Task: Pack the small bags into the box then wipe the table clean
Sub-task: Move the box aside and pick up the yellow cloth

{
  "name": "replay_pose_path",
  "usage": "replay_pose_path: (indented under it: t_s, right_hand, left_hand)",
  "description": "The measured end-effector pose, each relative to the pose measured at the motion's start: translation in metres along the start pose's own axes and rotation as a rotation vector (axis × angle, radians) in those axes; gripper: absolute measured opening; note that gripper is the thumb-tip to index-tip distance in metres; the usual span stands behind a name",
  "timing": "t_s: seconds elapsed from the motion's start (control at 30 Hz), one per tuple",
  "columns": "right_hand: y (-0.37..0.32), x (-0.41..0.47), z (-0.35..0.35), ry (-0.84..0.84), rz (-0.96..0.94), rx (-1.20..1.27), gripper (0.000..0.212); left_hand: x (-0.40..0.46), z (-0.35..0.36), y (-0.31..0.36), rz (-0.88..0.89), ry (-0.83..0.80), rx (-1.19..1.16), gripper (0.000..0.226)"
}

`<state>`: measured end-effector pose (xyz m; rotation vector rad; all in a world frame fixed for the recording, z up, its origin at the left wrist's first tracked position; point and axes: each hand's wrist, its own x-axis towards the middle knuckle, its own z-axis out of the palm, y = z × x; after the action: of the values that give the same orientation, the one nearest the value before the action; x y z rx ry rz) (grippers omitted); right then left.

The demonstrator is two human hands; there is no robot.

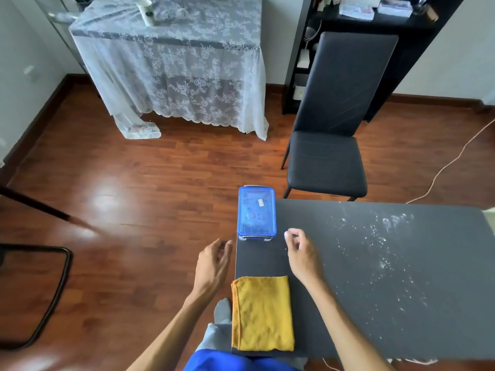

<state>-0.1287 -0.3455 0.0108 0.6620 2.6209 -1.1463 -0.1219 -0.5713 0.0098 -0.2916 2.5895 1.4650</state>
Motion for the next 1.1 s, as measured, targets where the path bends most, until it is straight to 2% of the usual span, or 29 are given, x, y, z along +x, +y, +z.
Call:
replay_pose_path:
  t_s: [0.1, 0.2, 0.3, 0.47, 0.57, 0.73, 0.87, 1.0, 1.1]
  right_hand:
    - [0.025, -0.033, 0.005, -0.085, -0.147, -0.278, 0.037]
    - [0.043, -0.056, 0.009, -0.231, -0.200, -0.397, 0.044]
    - [0.054, -0.066, 0.009, -0.283, -0.242, -0.479, 0.047]
    - [0.058, -0.063, 0.002, -0.282, -0.284, -0.494, 0.022]
    - [0.056, -0.059, -0.002, -0.306, -0.331, -0.523, 0.015]
    - [0.056, -0.060, -0.003, -0.348, -0.338, -0.502, 0.032]
    - [0.063, -0.061, -0.011, -0.379, -0.353, -0.496, 0.019]
    - [0.076, -0.064, -0.025, -0.395, -0.367, -0.351, 0.010]
    - [0.084, -0.066, -0.037, -0.372, -0.399, -0.245, 0.012]
  left_hand:
    - [-0.022, 0.007, -0.020, 0.068, -0.129, 0.189, 0.023]
    - [-0.041, 0.018, -0.033, 0.058, -0.230, 0.367, 0.019]
    - [-0.053, 0.028, -0.039, 0.099, -0.244, 0.518, 0.027]
    - [-0.062, 0.033, -0.037, 0.126, -0.236, 0.668, 0.023]
    - [-0.065, 0.036, -0.032, 0.101, -0.227, 0.655, 0.015]
    - [-0.076, 0.033, -0.019, 0.025, -0.159, 0.514, 0.013]
    - [-0.093, 0.024, -0.005, 0.037, -0.089, 0.443, 0.009]
    - [-0.118, 0.019, 0.011, 0.052, -0.040, 0.423, 0.009]
    - [-0.133, 0.017, 0.020, 0.042, 0.010, 0.395, 0.013]
